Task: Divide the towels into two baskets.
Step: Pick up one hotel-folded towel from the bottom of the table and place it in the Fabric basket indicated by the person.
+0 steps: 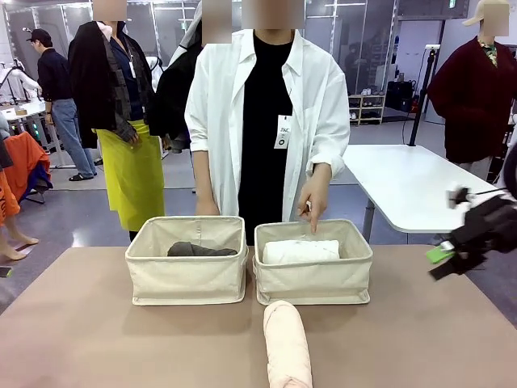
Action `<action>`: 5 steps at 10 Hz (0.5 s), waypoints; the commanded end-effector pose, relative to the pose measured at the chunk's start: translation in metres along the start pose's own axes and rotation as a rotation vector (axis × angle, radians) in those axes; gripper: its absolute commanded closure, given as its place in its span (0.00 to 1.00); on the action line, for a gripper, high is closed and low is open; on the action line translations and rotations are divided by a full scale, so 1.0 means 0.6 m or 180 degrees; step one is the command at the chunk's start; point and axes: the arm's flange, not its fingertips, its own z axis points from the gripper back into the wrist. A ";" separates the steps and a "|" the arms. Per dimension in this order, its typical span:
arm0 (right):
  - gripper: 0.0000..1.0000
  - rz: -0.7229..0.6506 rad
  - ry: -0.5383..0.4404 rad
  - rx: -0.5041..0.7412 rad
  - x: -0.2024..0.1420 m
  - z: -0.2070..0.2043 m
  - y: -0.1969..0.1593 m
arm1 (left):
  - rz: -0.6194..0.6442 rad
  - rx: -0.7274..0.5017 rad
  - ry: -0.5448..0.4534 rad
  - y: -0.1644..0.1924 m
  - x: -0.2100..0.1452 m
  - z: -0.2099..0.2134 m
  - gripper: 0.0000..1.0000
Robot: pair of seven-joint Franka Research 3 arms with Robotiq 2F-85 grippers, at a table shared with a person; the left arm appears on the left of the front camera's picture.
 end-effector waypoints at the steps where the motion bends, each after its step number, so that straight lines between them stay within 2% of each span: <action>1: 0.00 -0.0115 0.0153 -0.0311 0.019 -0.069 0.054 | -0.0041 0.0013 0.0012 -0.008 -0.003 0.003 0.00; 3: 0.00 -0.0240 -0.0014 -0.0575 0.042 -0.142 0.099 | -0.0041 0.0013 0.0012 -0.008 -0.003 0.003 0.00; 5: 0.00 -0.0377 -0.0025 -0.0925 0.061 -0.222 0.122 | -0.0041 0.0013 0.0012 -0.008 -0.003 0.003 0.00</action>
